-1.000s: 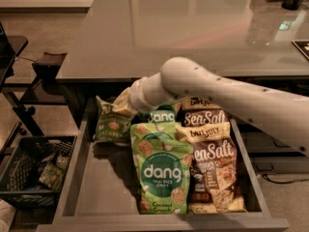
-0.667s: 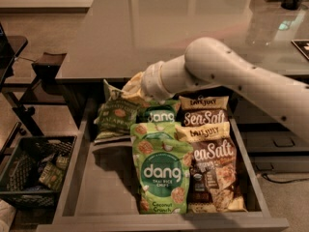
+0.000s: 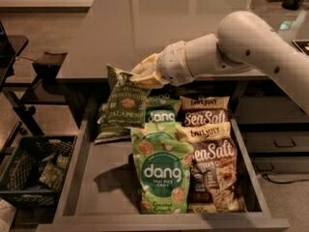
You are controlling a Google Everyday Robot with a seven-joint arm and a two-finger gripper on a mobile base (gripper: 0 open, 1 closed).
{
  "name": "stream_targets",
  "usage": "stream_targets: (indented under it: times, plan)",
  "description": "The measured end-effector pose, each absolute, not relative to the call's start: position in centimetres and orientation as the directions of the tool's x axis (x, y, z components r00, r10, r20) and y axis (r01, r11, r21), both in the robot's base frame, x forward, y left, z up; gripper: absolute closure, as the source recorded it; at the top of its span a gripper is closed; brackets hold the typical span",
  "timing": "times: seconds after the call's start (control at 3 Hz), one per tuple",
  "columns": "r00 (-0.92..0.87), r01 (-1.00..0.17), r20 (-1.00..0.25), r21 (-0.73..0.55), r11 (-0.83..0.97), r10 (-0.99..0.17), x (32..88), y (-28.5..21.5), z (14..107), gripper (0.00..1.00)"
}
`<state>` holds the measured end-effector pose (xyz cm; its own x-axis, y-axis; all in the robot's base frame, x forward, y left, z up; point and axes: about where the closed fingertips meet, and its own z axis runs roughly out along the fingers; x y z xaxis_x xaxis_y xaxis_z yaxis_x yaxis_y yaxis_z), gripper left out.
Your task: Pick green jalapeno chip bag from top drawer and place on counter
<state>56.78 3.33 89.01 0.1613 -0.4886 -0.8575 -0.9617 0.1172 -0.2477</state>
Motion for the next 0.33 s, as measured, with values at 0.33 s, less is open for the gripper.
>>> stream_targets:
  times: [0.33]
  plan:
    - [0.163, -0.964, -0.858, -0.243, 0.107, -0.487, 56.50, 3.42, 89.15, 1.00]
